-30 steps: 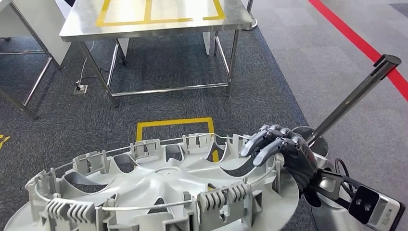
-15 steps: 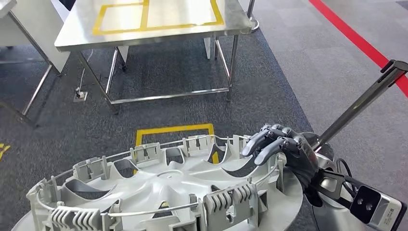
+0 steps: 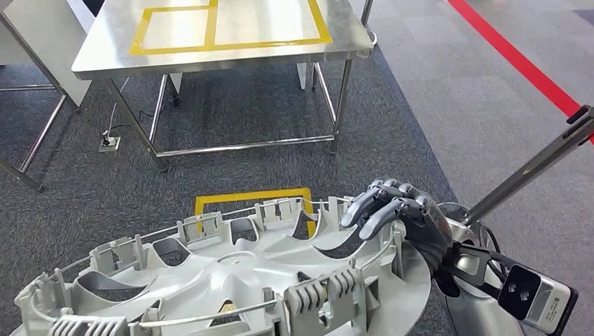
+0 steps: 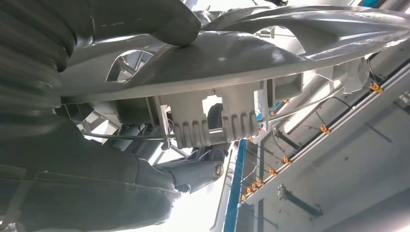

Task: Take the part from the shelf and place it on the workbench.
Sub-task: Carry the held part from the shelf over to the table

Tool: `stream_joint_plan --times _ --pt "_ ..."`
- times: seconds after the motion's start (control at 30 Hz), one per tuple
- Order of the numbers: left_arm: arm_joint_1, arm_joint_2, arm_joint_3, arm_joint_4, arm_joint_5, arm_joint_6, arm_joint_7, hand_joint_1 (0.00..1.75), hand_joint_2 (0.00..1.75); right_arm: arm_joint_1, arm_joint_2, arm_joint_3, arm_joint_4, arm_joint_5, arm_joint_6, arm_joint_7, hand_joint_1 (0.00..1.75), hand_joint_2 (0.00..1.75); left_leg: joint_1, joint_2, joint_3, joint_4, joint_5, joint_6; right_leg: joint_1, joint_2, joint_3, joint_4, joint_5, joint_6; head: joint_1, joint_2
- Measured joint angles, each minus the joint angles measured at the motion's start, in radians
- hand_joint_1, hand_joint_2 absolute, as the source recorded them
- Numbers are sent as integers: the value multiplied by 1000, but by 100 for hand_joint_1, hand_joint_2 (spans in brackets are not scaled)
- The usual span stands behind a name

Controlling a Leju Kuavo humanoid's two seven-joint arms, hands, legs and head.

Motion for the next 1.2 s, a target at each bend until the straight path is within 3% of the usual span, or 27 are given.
stream_joint_plan --times 0.1,0.13,0.17,0.2,0.27,0.3,0.37,0.47,0.5,0.6,0.67,0.7,0.77,0.8,0.87,0.9,0.97,1.03,1.13,1.17,1.2 --pt "-1 1 0 0 0 0 -1 0 175 -1 0 1 2 0 -4 -1 175 175 -1 -2 22 -1 -22 12 1 -1 -124 181 -56 6 2 0" --pt "0 1 0 0 0 0 -1 0 175 0 0 1 3 0 -5 -1 175 175 -2 -3 30 -1 -30 13 1 -1 -159 217 -72 6 2 0" --pt "0 1 0 0 0 0 -1 0 175 1 -1 1 4 0 -5 -1 175 175 -3 -4 40 -1 -38 13 2 -1 -179 220 -71 4 2 0" --pt "1 1 0 0 0 0 -1 0 175 1 -2 1 5 0 -5 -1 175 175 -3 -6 53 -1 -47 12 3 -1 -180 187 -46 0 2 0" --pt "1 0 0 0 0 0 -1 0 175 1 -2 1 6 0 -5 -2 175 175 -4 -7 78 -1 -68 7 6 -1 -150 58 49 -11 3 0" --pt "0 -1 0 0 0 0 -1 0 175 0 -2 1 7 0 -5 -2 175 175 -6 -8 87 -1 -78 2 9 -2 -136 3 82 -16 3 0" --pt "0 -1 0 1 0 0 -1 0 175 0 -2 1 9 0 -6 -2 175 175 -7 -7 94 -2 -90 -10 14 -2 -124 -45 109 -24 3 0" --pt "-1 -1 1 1 0 0 -2 0 175 0 -3 2 9 0 -6 -2 175 175 -6 -3 97 17 -92 -28 12 1 -101 -55 103 -38 1 0" --pt "-3 -2 1 0 0 0 -2 0 175 -1 -2 2 9 0 -7 -2 175 175 -6 -2 81 48 -94 -33 9 0 -91 -58 99 -42 -1 0" --pt "-3 -2 0 0 0 0 -3 0 175 -1 1 4 9 -3 -10 0 175 175 -2 -1 -32 210 -140 -45 6 0 -67 -61 79 -50 -5 0" --pt "-1 -1 1 0 -1 -1 -3 0 175 5 1 5 9 -3 -12 2 175 175 0 0 -93 257 -161 -50 6 1 -49 -61 63 -49 -5 0" --pt "0 -1 1 0 -2 -1 -4 0 175 7 1 6 9 -3 -13 3 175 175 0 0 -99 234 -142 -49 6 2 -37 -61 54 -48 -5 0" --pt "0 0 1 0 -3 -1 -4 0 175 9 1 8 9 -4 -14 4 175 175 -1 0 -71 115 -47 -43 6 2 -12 -62 34 -44 -5 0" --pt "0 1 1 0 -4 -1 -4 0 175 10 1 9 8 -4 -15 5 175 175 -3 1 -55 61 -18 -38 7 3 -1 -62 25 -39 -5 0" --pt "1 2 0 0 -6 -2 -5 0 175 13 2 10 7 -6 -16 7 175 175 -8 2 -36 11 2 -27 9 5 13 -64 13 -27 -4 0" --pt "2 2 0 0 -8 -2 -5 0 175 15 1 10 5 -7 -16 8 175 175 -9 2 -31 10 -6 -20 10 6 20 -63 11 -20 -4 0" --pt "2 2 1 -1 -10 -2 -6 0 175 20 0 8 1 -8 -19 10 175 175 -5 2 -9 1 5 -8 10 5 25 -46 9 -10 -3 0" --pt "1 3 0 -1 -11 -2 -7 0 175 23 0 4 -5 -7 -25 12 175 175 -1 1 12 -2 -1 0 10 4 -12 24 -4 -1 0 0" --pt "0 3 1 -1 -12 -2 -8 0 175 33 0 -3 -9 1 -38 15 175 175 -2 -9 27 -2 -19 7 10 4 -130 187 -67 7 3 0" --pt "1 3 1 -1 -12 -2 -8 0 175 38 1 -5 -9 5 -42 19 175 175 -2 -15 33 -2 -26 7 11 4 -156 205 -76 7 3 0" --pt "1 2 1 -1 -12 -2 -8 0 175 43 1 -8 -9 8 -45 23 175 175 -2 -22 42 -2 -33 7 11 4 -164 188 -64 5 3 0"
